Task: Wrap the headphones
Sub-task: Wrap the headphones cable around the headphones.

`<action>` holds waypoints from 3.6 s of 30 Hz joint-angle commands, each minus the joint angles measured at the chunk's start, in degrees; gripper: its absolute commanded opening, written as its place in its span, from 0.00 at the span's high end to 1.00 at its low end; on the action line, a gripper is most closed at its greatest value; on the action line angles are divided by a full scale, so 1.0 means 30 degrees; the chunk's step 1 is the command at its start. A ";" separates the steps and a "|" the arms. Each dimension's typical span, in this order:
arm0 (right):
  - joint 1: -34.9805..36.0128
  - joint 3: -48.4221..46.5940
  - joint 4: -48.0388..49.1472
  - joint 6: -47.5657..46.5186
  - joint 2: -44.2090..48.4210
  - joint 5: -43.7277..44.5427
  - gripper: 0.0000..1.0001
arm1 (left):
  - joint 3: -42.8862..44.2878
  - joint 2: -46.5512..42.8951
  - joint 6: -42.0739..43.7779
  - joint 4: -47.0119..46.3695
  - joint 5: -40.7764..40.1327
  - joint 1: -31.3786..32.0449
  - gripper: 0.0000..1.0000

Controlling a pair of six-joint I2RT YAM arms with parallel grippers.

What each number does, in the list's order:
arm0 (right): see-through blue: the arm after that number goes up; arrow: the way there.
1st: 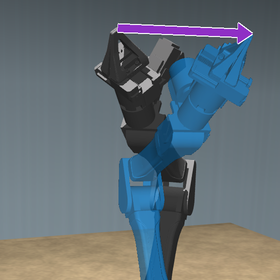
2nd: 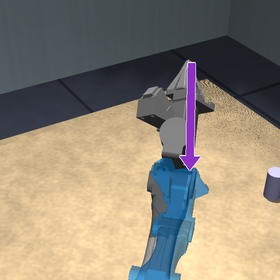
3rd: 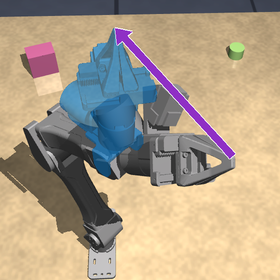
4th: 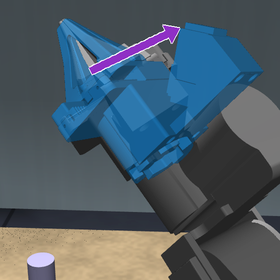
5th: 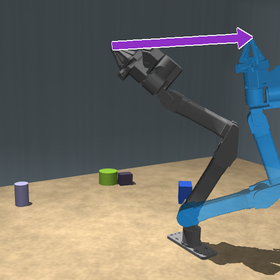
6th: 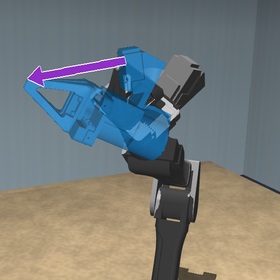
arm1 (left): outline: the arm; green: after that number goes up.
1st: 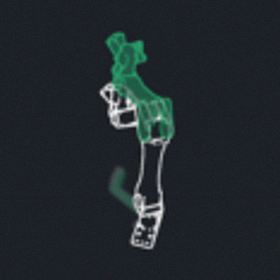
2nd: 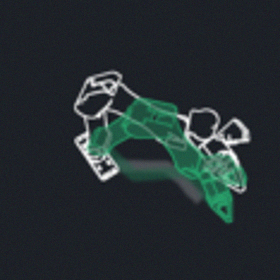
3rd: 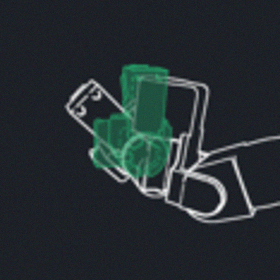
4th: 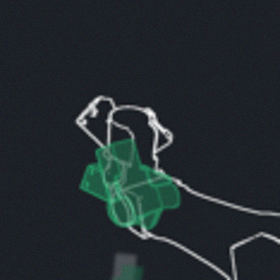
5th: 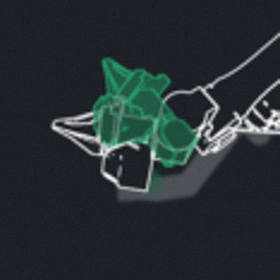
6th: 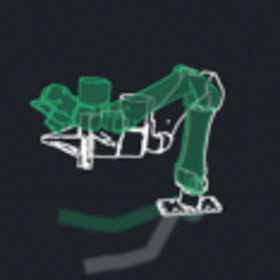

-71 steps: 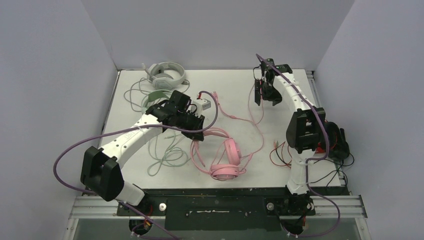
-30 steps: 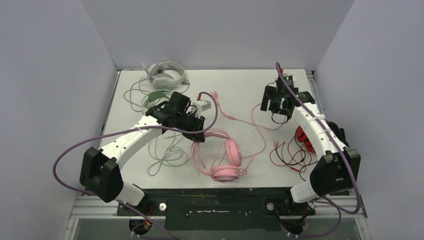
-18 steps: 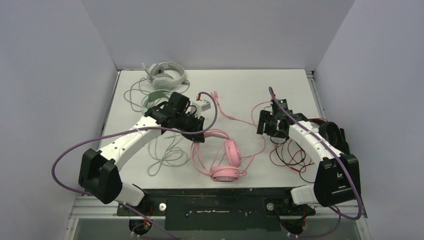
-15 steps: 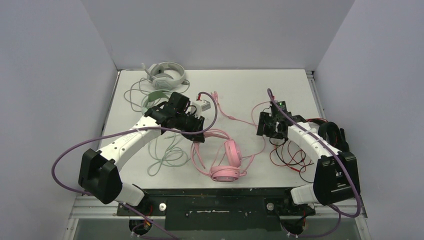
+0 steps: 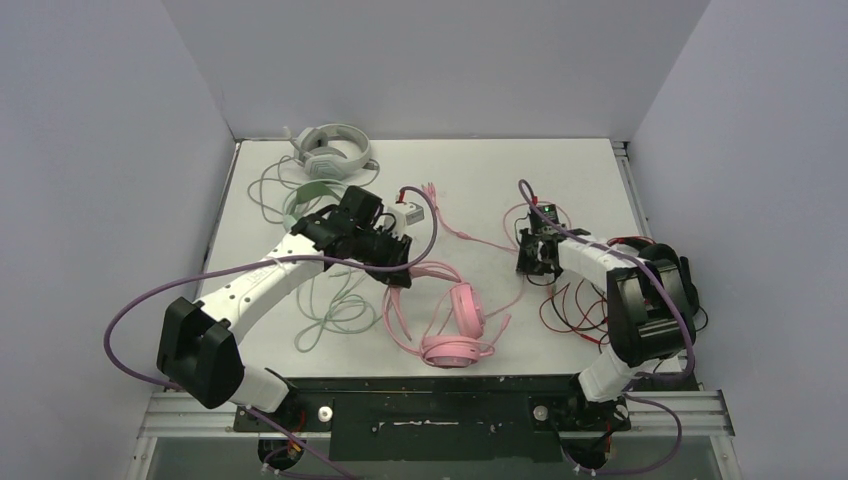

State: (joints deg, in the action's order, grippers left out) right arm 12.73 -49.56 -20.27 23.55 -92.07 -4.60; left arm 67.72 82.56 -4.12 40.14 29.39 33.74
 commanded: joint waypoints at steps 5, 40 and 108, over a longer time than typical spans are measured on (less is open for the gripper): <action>-0.1032 -0.5783 0.0248 0.0240 -0.0214 -0.2697 1.00 | 0.0377 -0.0353 -0.0371 0.0254 -0.0310 0.0912 1.00; -0.2211 -0.9583 -0.0573 0.4055 0.6468 -1.4079 1.00 | 0.9968 0.5789 -0.4746 0.4773 -2.1638 0.3299 1.00; 0.4215 0.7681 2.2615 -0.4759 0.5851 -0.9309 0.29 | 0.3923 -0.4795 -1.0247 -0.6361 -2.0490 0.0988 1.00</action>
State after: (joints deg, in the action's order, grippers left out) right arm 23.83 -26.30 31.48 13.26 -69.41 -30.85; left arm 74.74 70.91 -32.14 26.85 -34.30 37.30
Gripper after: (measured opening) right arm 0.713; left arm 0.160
